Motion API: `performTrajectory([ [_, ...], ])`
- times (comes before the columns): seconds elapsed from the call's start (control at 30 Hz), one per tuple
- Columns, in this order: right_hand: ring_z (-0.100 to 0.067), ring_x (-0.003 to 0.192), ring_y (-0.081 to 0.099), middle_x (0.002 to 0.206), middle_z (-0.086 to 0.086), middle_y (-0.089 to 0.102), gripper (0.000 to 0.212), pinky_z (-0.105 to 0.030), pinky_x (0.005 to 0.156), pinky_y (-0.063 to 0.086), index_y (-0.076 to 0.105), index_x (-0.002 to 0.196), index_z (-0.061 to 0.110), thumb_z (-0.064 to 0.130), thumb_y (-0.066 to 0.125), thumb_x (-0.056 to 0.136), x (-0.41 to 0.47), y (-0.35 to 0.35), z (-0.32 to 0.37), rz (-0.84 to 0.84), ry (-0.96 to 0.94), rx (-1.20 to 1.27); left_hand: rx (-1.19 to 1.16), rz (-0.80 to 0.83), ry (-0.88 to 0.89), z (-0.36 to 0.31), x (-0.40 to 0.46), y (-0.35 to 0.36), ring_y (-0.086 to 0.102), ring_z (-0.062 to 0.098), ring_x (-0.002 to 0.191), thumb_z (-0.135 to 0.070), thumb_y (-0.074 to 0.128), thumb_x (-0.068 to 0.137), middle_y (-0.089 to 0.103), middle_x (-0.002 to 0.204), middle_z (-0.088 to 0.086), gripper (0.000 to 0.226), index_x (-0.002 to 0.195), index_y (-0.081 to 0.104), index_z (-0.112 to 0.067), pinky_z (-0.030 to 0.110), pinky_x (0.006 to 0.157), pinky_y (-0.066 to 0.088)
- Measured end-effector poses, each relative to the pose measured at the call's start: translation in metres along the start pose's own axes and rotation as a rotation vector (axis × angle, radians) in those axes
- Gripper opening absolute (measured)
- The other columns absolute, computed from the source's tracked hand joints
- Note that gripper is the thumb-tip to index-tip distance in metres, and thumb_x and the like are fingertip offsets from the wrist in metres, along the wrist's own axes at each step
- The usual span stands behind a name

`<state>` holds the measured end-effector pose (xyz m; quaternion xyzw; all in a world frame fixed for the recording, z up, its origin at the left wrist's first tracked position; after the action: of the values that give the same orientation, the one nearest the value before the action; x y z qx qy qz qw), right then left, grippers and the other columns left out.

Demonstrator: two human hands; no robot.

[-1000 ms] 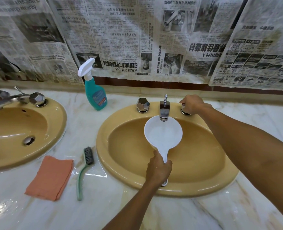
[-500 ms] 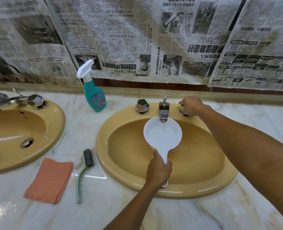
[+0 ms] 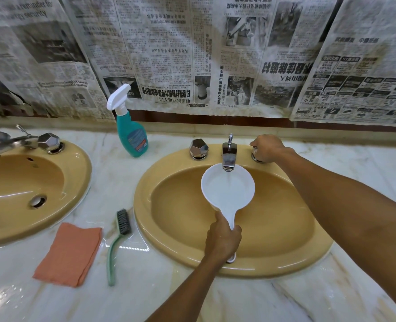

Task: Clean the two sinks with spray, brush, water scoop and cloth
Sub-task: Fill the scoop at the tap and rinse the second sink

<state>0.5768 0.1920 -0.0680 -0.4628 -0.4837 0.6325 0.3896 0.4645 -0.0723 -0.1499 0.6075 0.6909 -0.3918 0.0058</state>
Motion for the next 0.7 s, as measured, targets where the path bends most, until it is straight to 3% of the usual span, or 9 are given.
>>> performTrajectory([
  [0.7, -0.030, 0.119, 0.053, 0.132, -0.008, 0.060, 0.049, -0.031, 0.087, 0.046, 0.059, 0.133, 0.018, 0.011, 0.058, 0.085, 0.0020, 0.0041, -0.0005, -0.008, 0.012, 0.012, -0.026, 0.002, 0.003, 0.0004, -0.0004, 0.0005, 0.062, 0.031, 0.099, -0.031, 0.049, 0.085, 0.063, 0.111, 0.007, 0.044, 0.126, 0.039, -0.018, 0.042, 0.085, 0.055],
])
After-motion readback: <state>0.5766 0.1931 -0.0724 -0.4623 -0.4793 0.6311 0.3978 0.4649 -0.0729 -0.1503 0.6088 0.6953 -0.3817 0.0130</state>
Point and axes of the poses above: each hand's wrist, its own x-axis towards the middle knuckle, its own y-axis out of the palm, z = x × y, the point moved 8 cm from there along x, towards the middle knuckle
